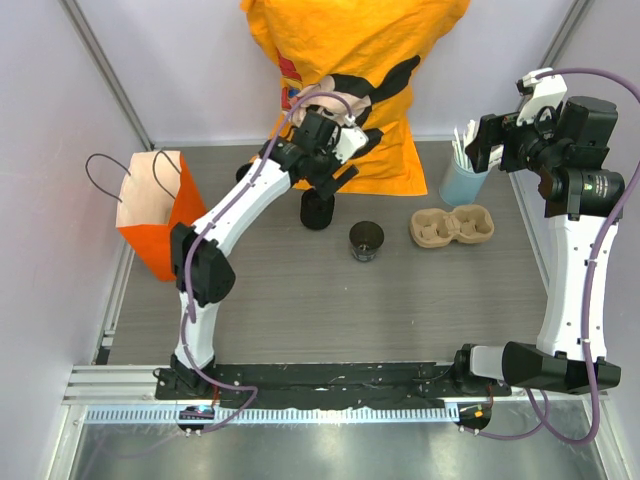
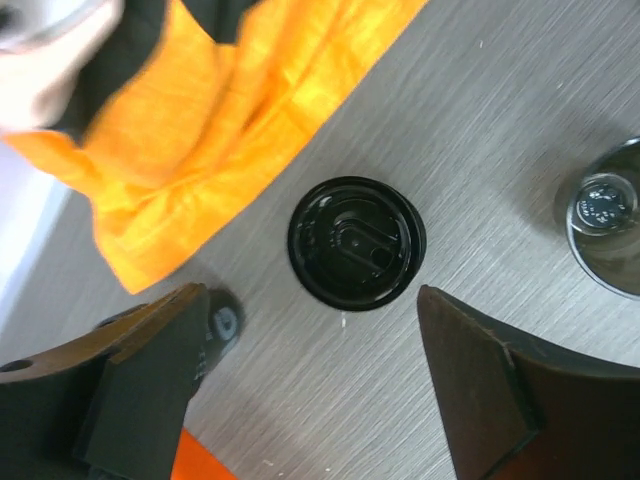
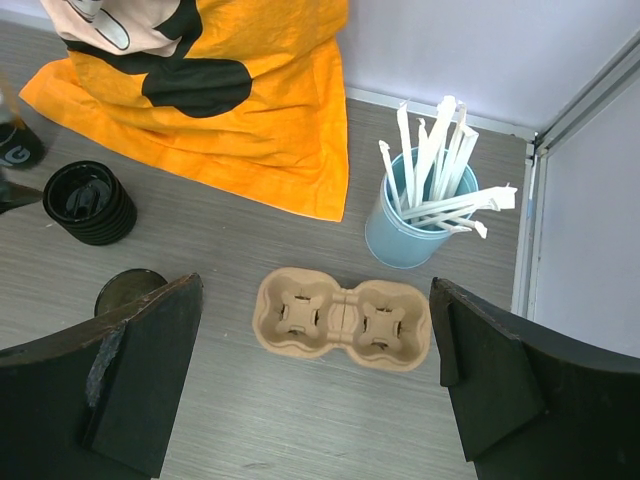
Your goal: Pack the takeout coffee
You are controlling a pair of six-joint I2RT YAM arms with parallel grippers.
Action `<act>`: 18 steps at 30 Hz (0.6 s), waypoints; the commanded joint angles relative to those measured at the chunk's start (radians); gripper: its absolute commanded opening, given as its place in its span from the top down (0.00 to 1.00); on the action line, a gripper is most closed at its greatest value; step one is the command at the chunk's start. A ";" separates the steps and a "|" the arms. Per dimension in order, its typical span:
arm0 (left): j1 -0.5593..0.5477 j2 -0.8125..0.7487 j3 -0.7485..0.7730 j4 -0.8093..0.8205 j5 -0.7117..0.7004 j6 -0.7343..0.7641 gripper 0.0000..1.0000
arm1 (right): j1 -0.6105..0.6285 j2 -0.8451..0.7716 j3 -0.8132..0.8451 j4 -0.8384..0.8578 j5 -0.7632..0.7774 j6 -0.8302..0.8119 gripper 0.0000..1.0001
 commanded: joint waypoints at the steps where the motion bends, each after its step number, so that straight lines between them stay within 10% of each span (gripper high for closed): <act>1: -0.003 0.105 0.055 -0.061 0.084 -0.025 0.14 | -0.005 -0.003 0.031 0.026 -0.010 0.006 0.00; 18: 0.002 0.205 0.115 -0.147 0.139 -0.076 0.36 | -0.005 -0.010 0.016 0.026 -0.015 0.009 0.00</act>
